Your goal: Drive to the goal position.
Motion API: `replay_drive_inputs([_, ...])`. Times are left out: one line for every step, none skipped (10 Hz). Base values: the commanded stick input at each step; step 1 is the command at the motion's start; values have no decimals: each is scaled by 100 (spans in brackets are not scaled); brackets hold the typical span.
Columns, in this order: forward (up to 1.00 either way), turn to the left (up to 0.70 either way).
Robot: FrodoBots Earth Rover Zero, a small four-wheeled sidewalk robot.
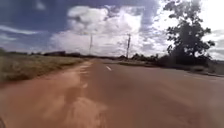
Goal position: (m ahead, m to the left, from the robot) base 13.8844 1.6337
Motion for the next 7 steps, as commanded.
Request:
replay_drive_inputs([100, 0])
replay_drive_inputs([100, 0])
replay_drive_inputs([100, 0])
replay_drive_inputs([100, 0])
replay_drive_inputs([100, 0])
replay_drive_inputs([100, 0])
replay_drive_inputs([100, 0])
